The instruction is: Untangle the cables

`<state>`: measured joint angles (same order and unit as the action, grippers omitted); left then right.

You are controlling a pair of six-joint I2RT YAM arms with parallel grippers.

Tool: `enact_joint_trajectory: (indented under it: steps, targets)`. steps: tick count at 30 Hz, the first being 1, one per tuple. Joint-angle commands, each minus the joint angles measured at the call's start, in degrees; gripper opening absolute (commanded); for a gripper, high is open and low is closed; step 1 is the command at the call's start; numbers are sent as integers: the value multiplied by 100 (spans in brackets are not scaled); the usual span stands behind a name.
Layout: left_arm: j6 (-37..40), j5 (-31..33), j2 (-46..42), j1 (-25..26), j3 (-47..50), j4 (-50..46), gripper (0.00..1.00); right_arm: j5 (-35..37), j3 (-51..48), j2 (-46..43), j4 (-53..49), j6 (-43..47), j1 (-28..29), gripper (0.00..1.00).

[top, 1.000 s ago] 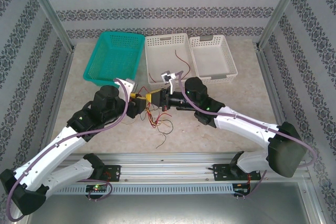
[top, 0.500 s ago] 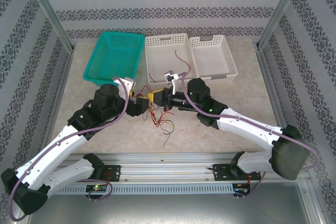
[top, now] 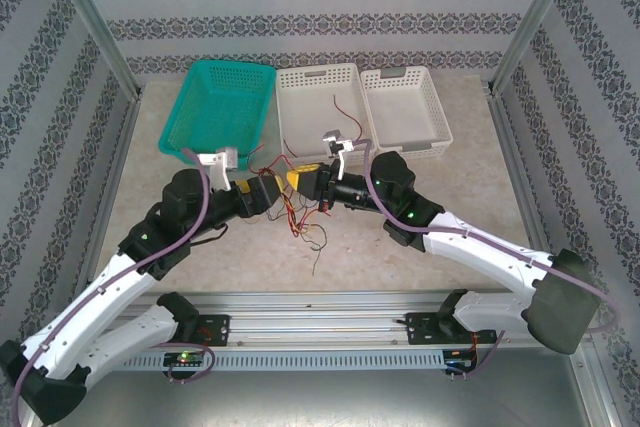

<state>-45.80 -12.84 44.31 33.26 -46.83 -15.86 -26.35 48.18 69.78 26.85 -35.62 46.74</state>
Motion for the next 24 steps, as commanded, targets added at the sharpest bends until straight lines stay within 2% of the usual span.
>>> enact_joint_trajectory:
  steps: [1,9,16,24]
  targets:
    - [-888,132,-170,-65,-134,-161,82,13,-120,-181,358,90,-7,0]
    - [-1659,-127,-201,-59,283,199,74,-87,-136,-254,435,55,-41,0]
    - [-1799,-119,-19,-64,320,400,67,-220,-134,-150,501,28,-15,0]
    - [-2101,-72,21,-65,514,1105,61,-250,-153,26,602,11,36,0]
